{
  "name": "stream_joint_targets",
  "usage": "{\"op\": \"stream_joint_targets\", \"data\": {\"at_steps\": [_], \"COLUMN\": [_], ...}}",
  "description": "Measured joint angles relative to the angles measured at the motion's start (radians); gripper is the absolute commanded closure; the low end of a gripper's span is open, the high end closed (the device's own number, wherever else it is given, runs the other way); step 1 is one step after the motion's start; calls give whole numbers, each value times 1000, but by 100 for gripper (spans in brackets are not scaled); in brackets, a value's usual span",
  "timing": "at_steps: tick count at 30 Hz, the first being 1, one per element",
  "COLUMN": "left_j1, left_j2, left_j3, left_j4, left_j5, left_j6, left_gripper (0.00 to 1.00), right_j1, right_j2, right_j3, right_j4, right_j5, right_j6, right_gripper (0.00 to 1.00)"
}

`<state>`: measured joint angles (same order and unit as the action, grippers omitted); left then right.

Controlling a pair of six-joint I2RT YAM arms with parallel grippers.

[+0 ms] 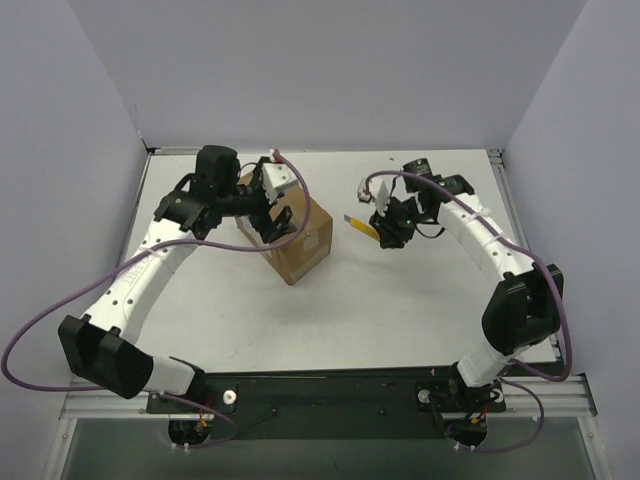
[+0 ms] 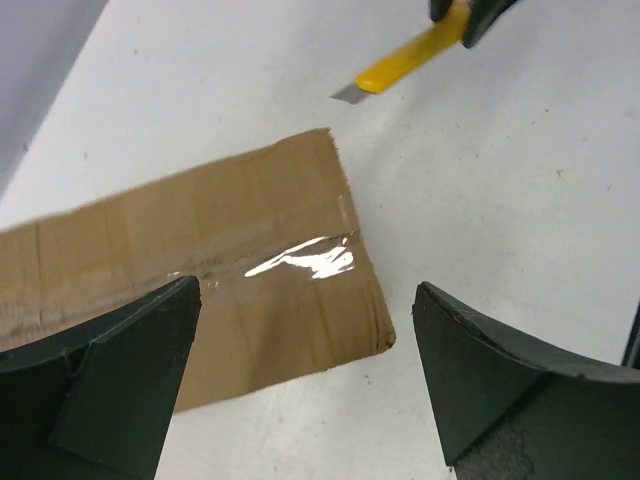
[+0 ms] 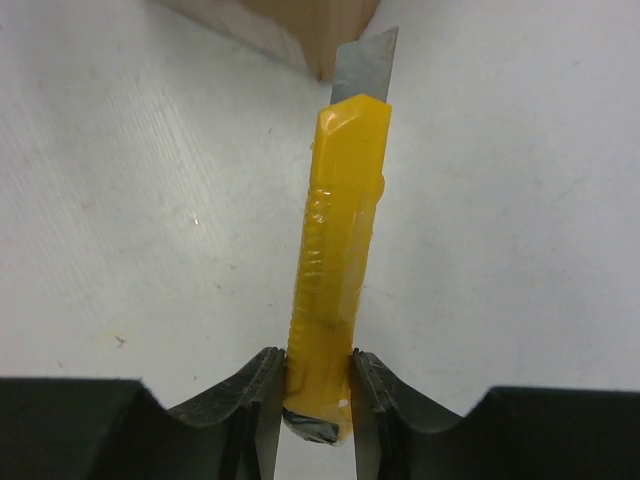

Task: Unpack the express box

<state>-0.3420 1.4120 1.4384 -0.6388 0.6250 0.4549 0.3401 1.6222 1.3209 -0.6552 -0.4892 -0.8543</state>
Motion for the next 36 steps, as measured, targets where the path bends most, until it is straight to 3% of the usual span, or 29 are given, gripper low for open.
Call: {"op": "stream_joint_targets", "data": {"at_steps": [5, 8, 13, 26, 33, 36], "left_j1": [-161, -217, -287, -369, -369, -369], "left_j2": [-60, -71, -66, 22, 56, 62], "left_j3": [-43, -96, -198, -254, -281, -281], "left_j4": [63, 148, 295, 510, 550, 552], "left_j5": [-67, -107, -150, -193, -195, -195], "left_j6": [205, 300, 433, 679, 763, 791], "left_gripper": [3, 3, 3, 4, 26, 48], "right_j1": [-5, 1, 34, 100, 107, 107], "right_j2": [58, 105, 154, 162, 162, 162], "right_j3": [281, 367, 430, 484, 484, 484], "right_j4": [-159, -203, -270, -338, -344, -345], "right_j5": [-127, -174, -202, -204, -199, -199], "right_j6": [182, 261, 327, 300, 283, 280], "right_gripper": [94, 96, 99, 100, 100, 100]}}
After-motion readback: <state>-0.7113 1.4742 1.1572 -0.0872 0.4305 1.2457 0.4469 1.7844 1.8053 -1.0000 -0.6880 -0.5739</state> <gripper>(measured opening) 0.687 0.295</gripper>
